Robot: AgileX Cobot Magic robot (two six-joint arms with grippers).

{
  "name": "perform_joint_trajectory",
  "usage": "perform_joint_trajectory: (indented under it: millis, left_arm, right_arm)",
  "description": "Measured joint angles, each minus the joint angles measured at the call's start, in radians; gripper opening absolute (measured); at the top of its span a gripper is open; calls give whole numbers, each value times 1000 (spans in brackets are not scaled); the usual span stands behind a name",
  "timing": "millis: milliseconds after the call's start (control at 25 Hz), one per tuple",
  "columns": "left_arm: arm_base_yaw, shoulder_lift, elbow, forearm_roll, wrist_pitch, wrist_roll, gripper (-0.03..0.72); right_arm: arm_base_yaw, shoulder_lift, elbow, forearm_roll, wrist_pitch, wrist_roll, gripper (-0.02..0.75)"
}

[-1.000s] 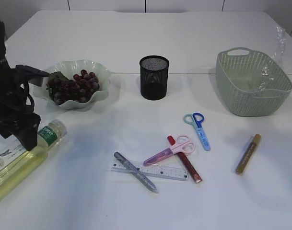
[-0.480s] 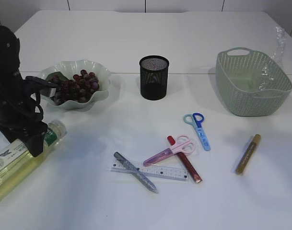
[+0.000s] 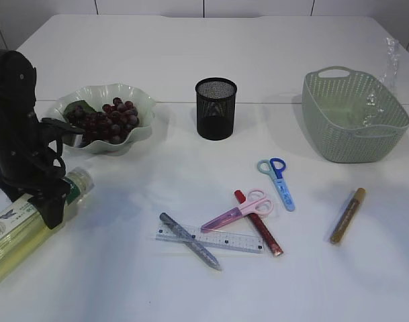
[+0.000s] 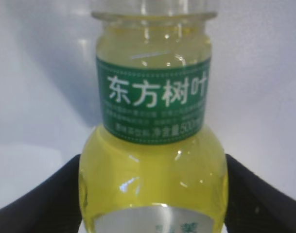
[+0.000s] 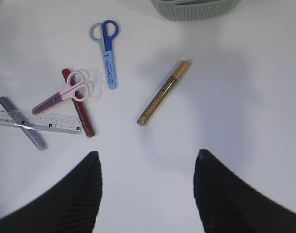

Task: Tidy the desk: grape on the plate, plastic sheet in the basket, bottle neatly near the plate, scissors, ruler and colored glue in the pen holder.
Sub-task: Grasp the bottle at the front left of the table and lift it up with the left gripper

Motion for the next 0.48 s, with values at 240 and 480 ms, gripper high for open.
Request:
perform_joint_trajectory:
  millis: [240,480]
  left_arm:
    - [0,17,0,6,-9,0,572]
    - [0,17,-1,16,-8,0,480]
  right_arm:
    - [0,0,0,0,0,-1,453]
    - [0,0,0,0,0,-1,453]
